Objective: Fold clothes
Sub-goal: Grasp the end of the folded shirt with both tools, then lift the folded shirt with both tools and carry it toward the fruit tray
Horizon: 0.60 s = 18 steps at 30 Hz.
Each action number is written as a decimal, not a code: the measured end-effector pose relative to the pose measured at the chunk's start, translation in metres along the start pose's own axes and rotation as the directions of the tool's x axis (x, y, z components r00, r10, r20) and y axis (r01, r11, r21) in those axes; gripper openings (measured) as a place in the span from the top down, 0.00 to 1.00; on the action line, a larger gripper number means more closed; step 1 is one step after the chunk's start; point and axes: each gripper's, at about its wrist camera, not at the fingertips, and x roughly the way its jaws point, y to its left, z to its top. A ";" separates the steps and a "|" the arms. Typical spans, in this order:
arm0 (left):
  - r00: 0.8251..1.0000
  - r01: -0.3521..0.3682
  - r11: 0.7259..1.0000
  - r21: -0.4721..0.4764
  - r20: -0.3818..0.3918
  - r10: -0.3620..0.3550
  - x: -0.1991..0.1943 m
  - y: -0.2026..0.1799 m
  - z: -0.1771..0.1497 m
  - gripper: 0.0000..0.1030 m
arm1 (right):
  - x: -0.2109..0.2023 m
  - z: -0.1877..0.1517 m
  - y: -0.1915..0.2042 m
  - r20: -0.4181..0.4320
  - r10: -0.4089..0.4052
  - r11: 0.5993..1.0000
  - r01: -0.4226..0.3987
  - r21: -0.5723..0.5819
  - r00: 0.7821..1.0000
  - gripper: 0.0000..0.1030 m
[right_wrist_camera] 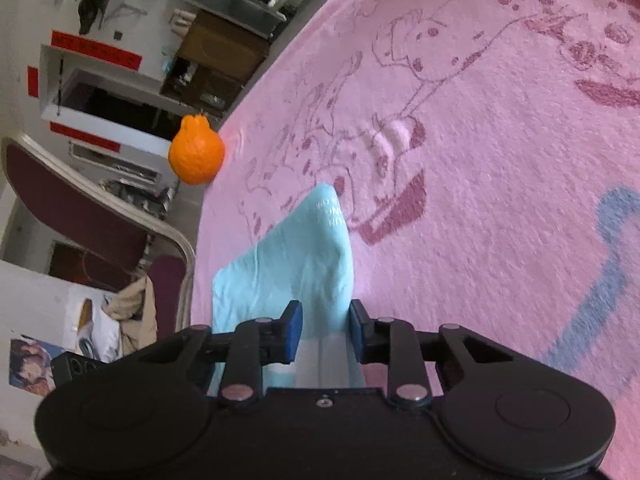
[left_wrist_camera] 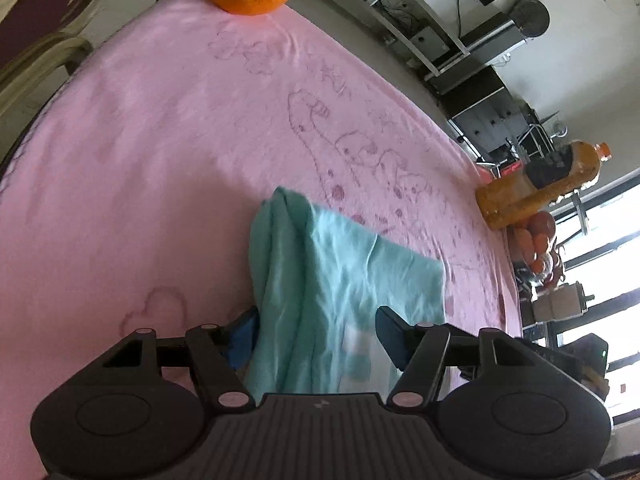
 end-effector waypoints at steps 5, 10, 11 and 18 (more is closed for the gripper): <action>0.999 -0.048 0.998 0.033 0.020 0.047 0.009 -0.015 -0.001 0.68 | 0.012 0.004 -0.003 0.009 0.050 0.999 -0.050 0.021 0.999 0.78; 0.976 -0.213 0.952 0.220 0.099 0.195 0.007 -0.054 -0.020 0.90 | 0.020 0.002 0.012 0.033 -0.027 0.999 0.029 -0.043 0.999 0.95; 0.966 -0.249 0.932 0.265 0.133 0.220 0.004 -0.063 -0.026 0.90 | 0.019 -0.001 0.021 0.050 -0.064 0.994 0.068 -0.081 0.997 0.94; 0.888 -0.333 0.827 0.452 0.445 0.115 -0.066 -0.157 -0.092 0.90 | -0.055 -0.041 0.093 0.268 -0.095 0.930 0.182 -0.319 0.959 0.95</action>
